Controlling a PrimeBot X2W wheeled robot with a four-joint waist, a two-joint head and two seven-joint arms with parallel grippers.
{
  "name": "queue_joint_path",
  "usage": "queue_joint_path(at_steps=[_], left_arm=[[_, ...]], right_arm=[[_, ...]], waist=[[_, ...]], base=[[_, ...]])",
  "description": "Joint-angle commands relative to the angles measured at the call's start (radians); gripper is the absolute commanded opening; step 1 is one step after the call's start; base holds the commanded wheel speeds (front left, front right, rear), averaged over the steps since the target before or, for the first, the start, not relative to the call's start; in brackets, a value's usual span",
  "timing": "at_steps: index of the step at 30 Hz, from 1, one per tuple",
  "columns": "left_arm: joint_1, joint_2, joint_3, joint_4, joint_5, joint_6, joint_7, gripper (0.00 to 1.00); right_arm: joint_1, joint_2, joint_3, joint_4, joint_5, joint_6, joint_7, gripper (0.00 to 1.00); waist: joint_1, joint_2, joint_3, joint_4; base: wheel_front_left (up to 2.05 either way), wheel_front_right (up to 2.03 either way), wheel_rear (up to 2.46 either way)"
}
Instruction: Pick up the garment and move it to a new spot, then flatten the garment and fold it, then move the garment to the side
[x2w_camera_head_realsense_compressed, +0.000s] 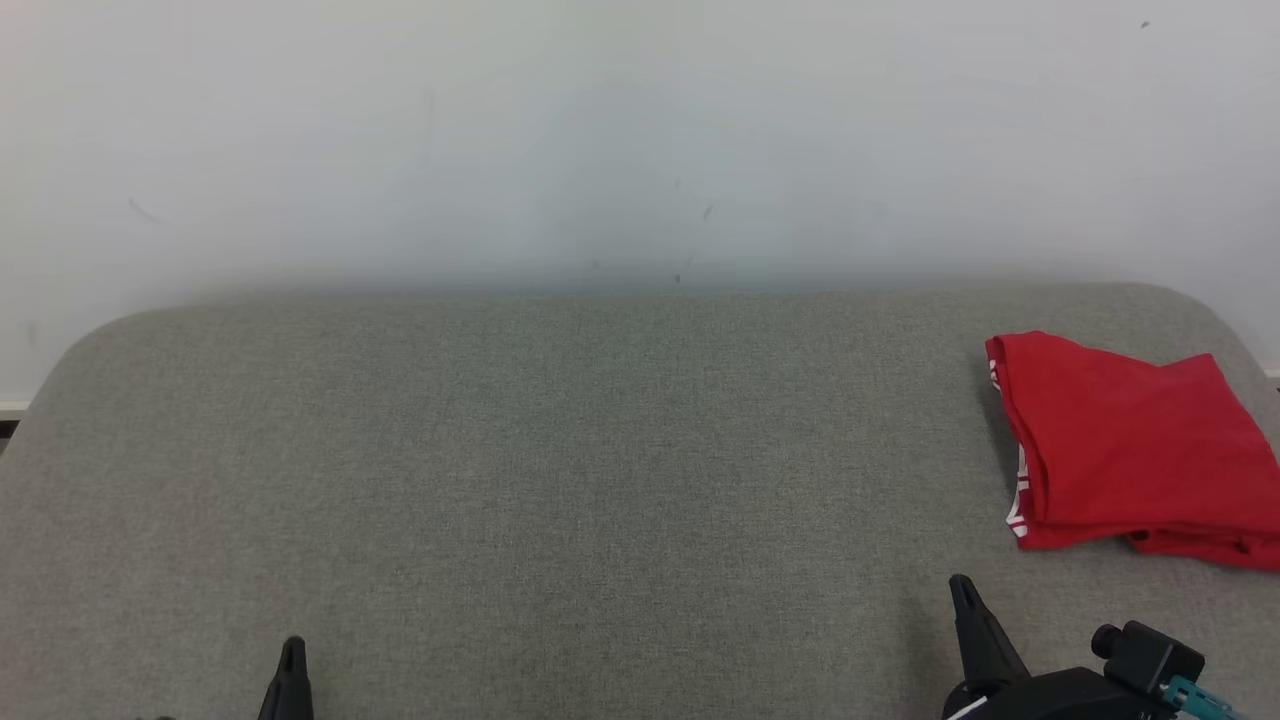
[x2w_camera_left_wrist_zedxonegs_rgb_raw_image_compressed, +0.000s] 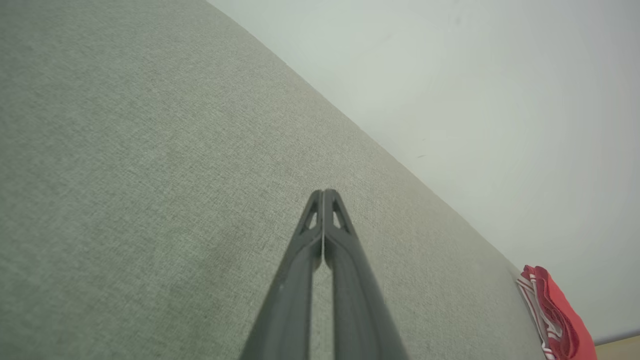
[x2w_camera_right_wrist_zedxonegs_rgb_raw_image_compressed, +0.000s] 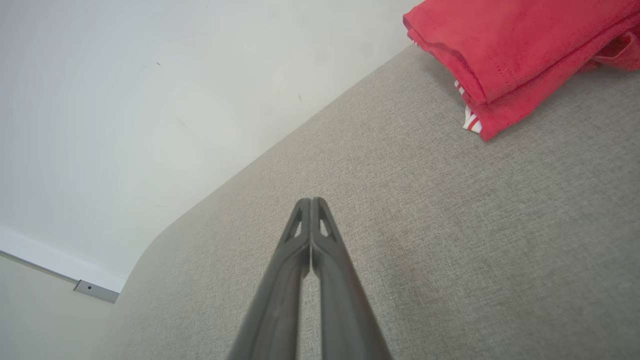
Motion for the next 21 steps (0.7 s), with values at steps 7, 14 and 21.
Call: queue_joint_path(at_steps=[7, 14, 21], left_arm=[[-0.053, -0.002, 0.019, -0.004, -0.108, 0.0, 0.035, 0.0], [-0.074, -0.003, 0.032, 0.001, -0.188, 0.0, 0.064, 0.0], [-0.093, -0.005, 0.044, 0.006, -0.263, 0.0, 0.092, 0.0]], right_arm=[[-0.046, -0.001, -0.014, -0.008, 0.118, 0.0, 0.01, 0.0], [-0.06, -0.001, -0.023, -0.006, 0.208, 0.0, 0.018, 0.0], [-0.075, -0.001, -0.031, -0.004, 0.293, 0.0, 0.026, 0.0]], waist=[[-0.0001, 0.0, 0.004, 0.001], [-0.0001, 0.0, 0.008, 0.001], [-0.0001, 0.0, 0.012, 0.002]], base=[[0.0, 0.0, 0.0], [0.0, 0.0, 0.0], [0.0, 0.0, 0.0]])
